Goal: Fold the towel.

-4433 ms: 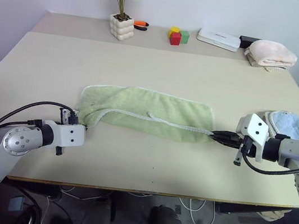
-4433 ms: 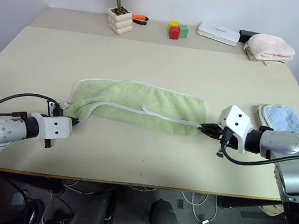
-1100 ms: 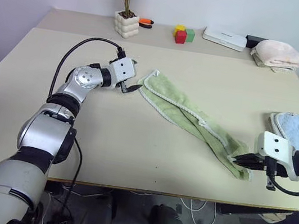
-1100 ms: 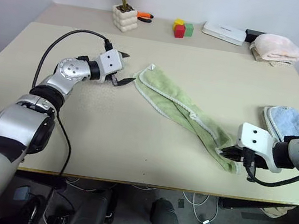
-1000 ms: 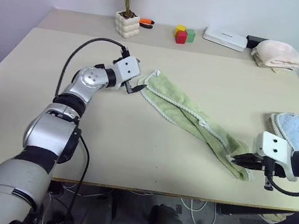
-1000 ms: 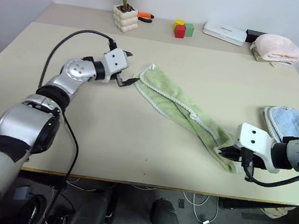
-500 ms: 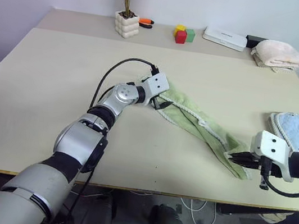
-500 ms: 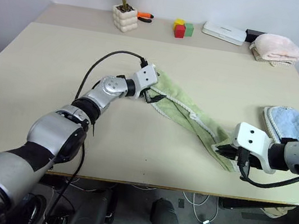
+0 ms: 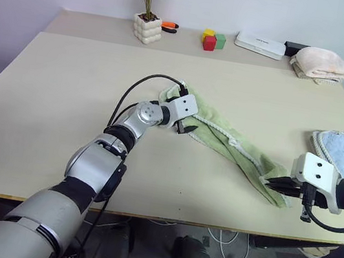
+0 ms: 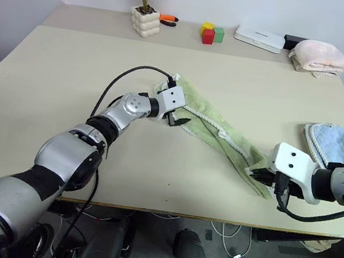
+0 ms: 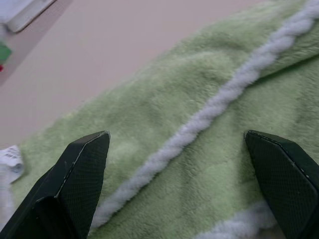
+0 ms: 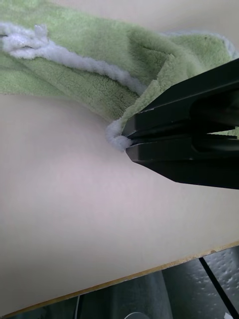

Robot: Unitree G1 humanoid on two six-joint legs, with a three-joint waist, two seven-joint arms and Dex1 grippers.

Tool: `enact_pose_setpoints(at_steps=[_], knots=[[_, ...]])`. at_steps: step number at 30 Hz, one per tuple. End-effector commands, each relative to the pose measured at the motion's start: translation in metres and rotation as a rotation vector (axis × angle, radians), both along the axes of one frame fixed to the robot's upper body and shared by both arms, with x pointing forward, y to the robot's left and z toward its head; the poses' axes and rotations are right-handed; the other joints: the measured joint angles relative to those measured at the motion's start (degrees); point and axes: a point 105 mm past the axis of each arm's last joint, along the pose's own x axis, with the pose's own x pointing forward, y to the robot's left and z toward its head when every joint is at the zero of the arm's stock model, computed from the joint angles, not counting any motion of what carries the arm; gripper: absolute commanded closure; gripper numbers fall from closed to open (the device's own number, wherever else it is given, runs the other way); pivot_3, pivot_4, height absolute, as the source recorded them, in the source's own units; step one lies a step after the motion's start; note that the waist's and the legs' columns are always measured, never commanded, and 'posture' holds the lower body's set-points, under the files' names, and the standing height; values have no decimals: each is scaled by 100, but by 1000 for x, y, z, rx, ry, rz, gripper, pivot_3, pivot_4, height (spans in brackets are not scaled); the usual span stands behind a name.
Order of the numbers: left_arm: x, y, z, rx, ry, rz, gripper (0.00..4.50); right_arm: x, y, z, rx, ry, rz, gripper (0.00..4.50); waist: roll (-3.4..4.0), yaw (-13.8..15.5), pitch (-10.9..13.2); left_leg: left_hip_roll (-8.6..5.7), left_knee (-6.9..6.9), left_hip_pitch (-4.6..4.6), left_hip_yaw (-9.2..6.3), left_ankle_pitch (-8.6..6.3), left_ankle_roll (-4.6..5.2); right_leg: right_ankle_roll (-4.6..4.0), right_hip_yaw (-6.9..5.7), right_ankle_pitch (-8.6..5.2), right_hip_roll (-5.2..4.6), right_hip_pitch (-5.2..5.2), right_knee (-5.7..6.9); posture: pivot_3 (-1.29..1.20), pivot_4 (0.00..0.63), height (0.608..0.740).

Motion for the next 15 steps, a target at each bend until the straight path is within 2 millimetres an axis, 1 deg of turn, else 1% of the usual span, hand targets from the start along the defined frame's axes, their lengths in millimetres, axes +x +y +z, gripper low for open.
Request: enact_pose_setpoints(at_steps=[1,5,6,7,8,9,12,15], knots=[[7,4,3,22,-22,62,918,0,1,11,3,-45,5,4500,0,-3,0,0,0,0,-1,0,0,0,0,0,0,0,0,0,150,740],[11,8,6,0,-22,104,2793,-1,1,11,0,-44,3,4500,0,-6,0,0,-2,1,-2,0,0,0,-1,0,1,0,0,0,150,740],[11,9,7,-12,-14,112,3323,-1,1,11,-1,-44,2,4500,0,-6,0,0,-2,1,-2,0,0,0,-1,0,1,0,0,0,150,740],[12,9,7,-17,-10,117,3682,-1,0,11,-1,-45,0,4500,0,-5,0,0,-2,1,-2,0,0,0,-1,0,1,0,0,0,150,740],[12,10,7,-17,-8,121,4253,-2,0,10,-1,-44,0,4500,0,-5,0,0,-2,1,-3,0,0,0,-2,0,1,0,0,0,150,740],[13,10,7,-17,-7,126,4389,-2,0,10,-1,-44,0,4500,0,-4,0,0,-2,1,-2,0,0,0,-2,0,1,0,0,0,150,740],[13,12,6,-24,2,137,4389,-2,0,10,1,-45,0,4500,0,-4,0,0,-1,0,-2,0,0,0,-1,0,1,0,0,0,150,740],[16,15,14,-50,-13,141,4389,-1,-1,10,1,-46,0,4500,0,-5,0,0,-1,0,-2,0,0,0,-2,0,1,0,0,0,150,740]])
